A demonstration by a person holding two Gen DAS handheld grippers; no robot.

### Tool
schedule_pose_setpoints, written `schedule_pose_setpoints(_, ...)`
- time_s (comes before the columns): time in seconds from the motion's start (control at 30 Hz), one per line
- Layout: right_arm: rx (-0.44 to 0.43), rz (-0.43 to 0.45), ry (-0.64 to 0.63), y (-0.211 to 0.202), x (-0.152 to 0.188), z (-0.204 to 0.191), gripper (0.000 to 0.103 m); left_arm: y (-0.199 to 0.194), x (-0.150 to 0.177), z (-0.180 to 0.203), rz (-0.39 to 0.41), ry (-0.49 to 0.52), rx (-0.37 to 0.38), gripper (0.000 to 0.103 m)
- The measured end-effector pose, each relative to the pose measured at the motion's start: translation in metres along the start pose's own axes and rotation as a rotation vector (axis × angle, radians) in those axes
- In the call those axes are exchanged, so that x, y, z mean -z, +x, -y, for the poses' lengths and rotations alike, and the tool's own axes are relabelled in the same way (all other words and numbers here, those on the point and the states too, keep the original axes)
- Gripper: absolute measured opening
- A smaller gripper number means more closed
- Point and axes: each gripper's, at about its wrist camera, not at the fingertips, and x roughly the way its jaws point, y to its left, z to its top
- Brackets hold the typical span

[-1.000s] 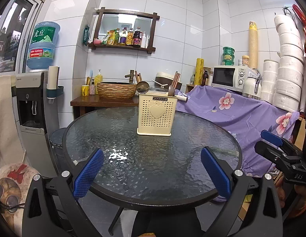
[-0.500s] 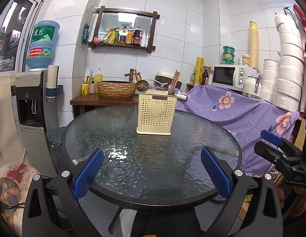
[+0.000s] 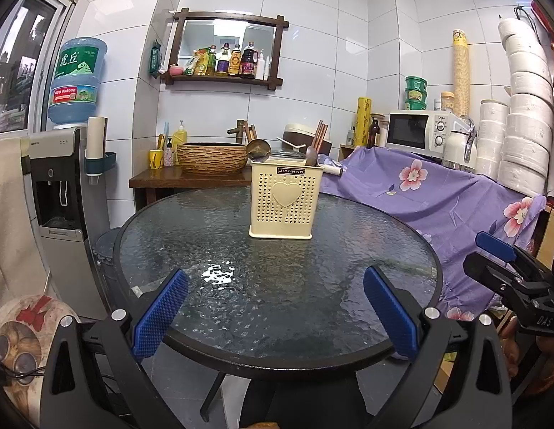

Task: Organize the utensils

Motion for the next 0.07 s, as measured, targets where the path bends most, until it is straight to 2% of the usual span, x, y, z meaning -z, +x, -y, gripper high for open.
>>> schedule_pose_setpoints(0.07,0.001,0.0,-0.003,0.0001,0.0,-0.0002,0.098,0.0002,0.0003,0.0005,0.0,0.004,-0.009,0.097)
